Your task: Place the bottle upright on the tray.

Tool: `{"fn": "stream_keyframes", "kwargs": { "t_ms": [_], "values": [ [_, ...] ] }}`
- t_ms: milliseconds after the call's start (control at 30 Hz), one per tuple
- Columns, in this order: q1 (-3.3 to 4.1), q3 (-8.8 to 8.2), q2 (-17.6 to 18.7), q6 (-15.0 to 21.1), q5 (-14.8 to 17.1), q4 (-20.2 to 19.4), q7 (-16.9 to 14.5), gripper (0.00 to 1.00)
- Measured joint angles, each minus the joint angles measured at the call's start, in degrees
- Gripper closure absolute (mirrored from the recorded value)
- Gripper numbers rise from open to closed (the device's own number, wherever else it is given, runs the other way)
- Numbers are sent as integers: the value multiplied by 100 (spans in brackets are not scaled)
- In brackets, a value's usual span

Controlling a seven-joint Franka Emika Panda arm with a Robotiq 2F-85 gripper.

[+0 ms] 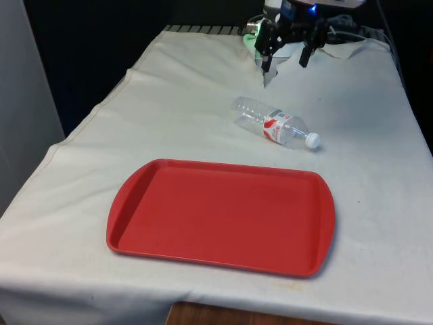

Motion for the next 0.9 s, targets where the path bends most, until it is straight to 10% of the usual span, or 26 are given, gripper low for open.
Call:
{"fn": "stream_keyframes", "kwargs": {
  "t_ms": [900],
  "values": [
    [23,69,647,80,-510,395,-52,0]
  ]
}}
